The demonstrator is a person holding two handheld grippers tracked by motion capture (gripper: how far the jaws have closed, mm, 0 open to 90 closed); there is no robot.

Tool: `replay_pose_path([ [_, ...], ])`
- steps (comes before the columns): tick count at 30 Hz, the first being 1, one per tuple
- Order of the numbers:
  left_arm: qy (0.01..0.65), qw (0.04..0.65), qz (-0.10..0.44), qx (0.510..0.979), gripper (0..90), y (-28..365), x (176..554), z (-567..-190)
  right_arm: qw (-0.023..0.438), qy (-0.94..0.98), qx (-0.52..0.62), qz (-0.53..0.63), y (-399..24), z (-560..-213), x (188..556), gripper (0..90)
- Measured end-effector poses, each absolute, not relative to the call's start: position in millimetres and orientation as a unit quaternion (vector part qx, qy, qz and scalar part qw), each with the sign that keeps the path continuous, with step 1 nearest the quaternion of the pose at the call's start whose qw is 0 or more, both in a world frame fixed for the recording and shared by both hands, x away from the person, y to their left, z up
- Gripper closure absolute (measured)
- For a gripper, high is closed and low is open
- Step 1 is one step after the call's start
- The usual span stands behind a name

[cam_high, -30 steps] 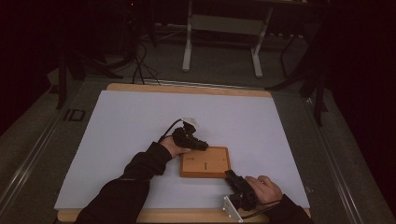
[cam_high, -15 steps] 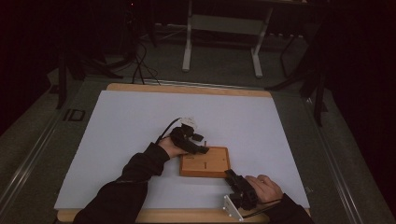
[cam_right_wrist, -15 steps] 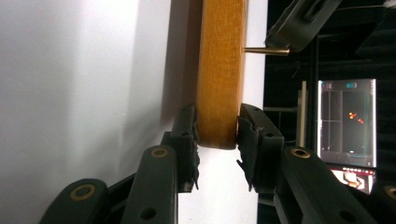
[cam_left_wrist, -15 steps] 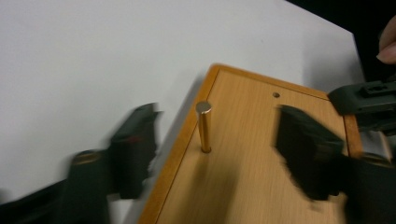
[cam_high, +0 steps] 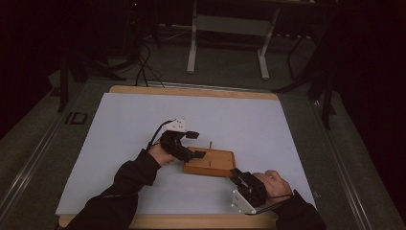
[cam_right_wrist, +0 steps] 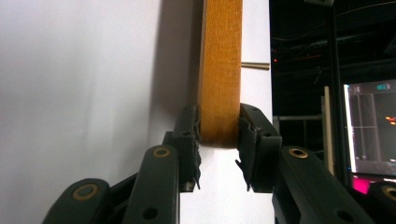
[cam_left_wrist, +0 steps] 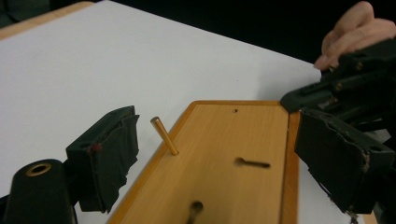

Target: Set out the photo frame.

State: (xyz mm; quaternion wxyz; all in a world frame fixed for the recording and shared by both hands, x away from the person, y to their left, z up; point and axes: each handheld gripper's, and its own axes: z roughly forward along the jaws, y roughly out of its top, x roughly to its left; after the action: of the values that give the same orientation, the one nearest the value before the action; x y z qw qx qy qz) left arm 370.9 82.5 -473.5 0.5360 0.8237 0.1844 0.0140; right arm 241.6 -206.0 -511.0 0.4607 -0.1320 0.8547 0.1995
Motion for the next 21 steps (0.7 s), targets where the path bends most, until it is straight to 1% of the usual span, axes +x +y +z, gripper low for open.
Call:
replay_pose_path([
  [4, 0.18, 0.544, 0.016, 0.82, 13.7, 91, 362, -467, 0.436, 0.864, -0.137, 0.211, -208, -501, 249, 70.2],
  [10, 0.17, 0.547, 0.019, 0.82, 11.9, 95, 353, -461, 0.377, 0.888, -0.123, 0.234, -210, -480, 270, 70.2],
  [12, 0.164, 0.547, 0.023, 0.82, 11.8, 94, 349, -458, 0.362, 0.893, -0.12, 0.237, -211, -474, 277, 70.2],
  [13, 0.164, 0.547, 0.023, 0.82, 10.9, 94, 349, -458, 0.362, 0.893, -0.12, 0.237, -211, -474, 277, 70.2],
  [14, 0.164, 0.547, 0.023, 0.82, 10.9, 94, 349, -458, 0.353, 0.897, -0.118, 0.24, -211, -471, 282, 70.2],
  [15, 0.165, 0.551, 0.024, 0.818, 8.7, 94, 346, -456, 0.34, 0.901, -0.111, 0.245, -212, -465, 290, 70.3],
  [16, 0.162, 0.552, 0.026, 0.817, 8.7, 94, 346, -455, 0.34, 0.901, -0.111, 0.245, -212, -465, 290, 70.3],
  [21, 0.163, 0.557, 0.029, 0.814, 8.6, 97, 343, -453, 0.29, 0.916, -0.09, 0.263, -213, -450, 313, 70.4],
])
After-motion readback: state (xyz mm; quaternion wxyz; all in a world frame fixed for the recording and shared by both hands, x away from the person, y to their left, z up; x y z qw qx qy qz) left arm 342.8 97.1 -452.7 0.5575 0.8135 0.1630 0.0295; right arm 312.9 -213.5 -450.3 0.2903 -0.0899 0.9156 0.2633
